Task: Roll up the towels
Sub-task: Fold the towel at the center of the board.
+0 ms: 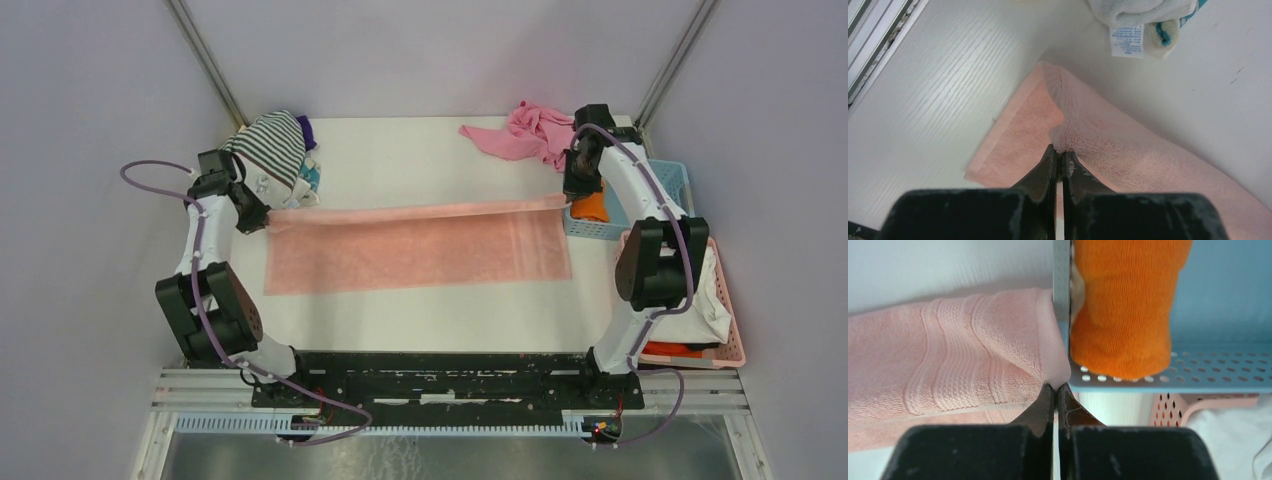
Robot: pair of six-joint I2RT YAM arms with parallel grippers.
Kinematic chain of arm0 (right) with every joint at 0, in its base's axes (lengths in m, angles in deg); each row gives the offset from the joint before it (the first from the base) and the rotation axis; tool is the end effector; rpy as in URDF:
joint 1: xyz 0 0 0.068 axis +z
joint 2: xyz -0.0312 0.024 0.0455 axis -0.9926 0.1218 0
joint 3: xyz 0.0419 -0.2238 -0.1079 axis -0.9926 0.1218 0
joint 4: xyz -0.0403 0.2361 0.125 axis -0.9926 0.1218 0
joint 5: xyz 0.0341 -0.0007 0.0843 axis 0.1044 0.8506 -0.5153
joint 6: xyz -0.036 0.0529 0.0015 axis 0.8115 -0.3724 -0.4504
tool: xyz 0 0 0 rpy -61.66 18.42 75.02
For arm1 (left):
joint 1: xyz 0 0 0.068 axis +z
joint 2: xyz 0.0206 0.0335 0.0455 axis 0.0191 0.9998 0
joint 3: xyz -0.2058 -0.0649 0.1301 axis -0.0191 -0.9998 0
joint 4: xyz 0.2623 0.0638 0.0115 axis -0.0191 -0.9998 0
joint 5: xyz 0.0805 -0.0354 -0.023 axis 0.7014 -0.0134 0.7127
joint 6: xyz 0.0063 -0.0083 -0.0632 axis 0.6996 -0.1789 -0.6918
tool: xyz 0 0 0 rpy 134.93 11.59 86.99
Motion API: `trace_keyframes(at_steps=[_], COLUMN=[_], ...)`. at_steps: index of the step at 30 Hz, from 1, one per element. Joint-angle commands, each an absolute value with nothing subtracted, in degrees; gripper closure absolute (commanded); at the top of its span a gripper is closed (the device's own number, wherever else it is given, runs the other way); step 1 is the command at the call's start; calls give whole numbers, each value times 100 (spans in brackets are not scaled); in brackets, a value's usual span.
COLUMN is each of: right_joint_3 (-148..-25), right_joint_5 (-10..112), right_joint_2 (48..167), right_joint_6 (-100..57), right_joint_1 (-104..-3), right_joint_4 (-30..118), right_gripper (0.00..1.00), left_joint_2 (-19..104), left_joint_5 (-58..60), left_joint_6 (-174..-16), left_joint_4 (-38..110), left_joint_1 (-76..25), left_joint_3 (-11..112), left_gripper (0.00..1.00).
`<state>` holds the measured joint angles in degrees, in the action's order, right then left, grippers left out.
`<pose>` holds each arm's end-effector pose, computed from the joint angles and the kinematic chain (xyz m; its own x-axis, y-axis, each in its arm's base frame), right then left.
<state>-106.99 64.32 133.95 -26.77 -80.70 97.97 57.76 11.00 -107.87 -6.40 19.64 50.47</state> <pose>0.4043 0.0109 0.2394 -0.8911 0.1752 -0.4186 0.1962 0.9805 -0.0072 0.3279 0.1114 0.2291 -0.5933 -0.6409 -0.4871 -0.6381 0.7433 -0.2008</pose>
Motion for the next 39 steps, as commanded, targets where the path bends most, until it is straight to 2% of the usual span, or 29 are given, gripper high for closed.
trace_keyframes(at_steps=[1, 7, 15, 22, 26, 28, 30, 32, 35, 39], right_joint_3=[-10128, -8946, -7763, -7325, -7261, -7221, -7237, -7308, -7457, -7641], right_joint_5=[6382, 6378, 6350, 6688, 6638, 6615, 6574, 6536, 6604, 6277], right_joint_2=[12571, 11730, 11337, 11712, 12069, 12052, 11917, 11628, 11056, 10557], right_joint_6=[-2958, -3342, -3683, -3940, -3993, -3995, -3979, -3969, -3899, -3722], right_joint_1=[-8125, -8123, -8125, -8125, -8124, -8125, -8125, -8119, -8116, -7976], right_joint_4=[9814, 9534, 9335, 9107, 8945, 8921, 8966, 9049, 9148, 8990], right_gripper=[99, 97, 93, 91, 84, 79, 68, 58, 47, 40], left_joint_2=[5128, 4590, 4360, 4410, 4594, 4527, 4382, 4173, 3741, 3308], left_joint_5=[1628, 2167, 2101, 2346, 2258, 2180, 2190, 2257, 2196, 1676], left_joint_6=[-10896, -11056, -11195, -11169, -11158, -11136, -11127, -11150, -11211, -11245], left_joint_4=[-638, -485, -491, -435, -411, -401, -432, -516, -600, -655], left_joint_1=[2083, 2202, 2215, 2208, 2215, 2205, 2204, 2207, 2203, 2123], left_joint_3=[4570, 3843, 3373, 3056, 2995, 2936, 2933, 3019, 3187, 3362], left_gripper=[93, 93, 92, 91, 85, 77, 58, 47, 38, 28])
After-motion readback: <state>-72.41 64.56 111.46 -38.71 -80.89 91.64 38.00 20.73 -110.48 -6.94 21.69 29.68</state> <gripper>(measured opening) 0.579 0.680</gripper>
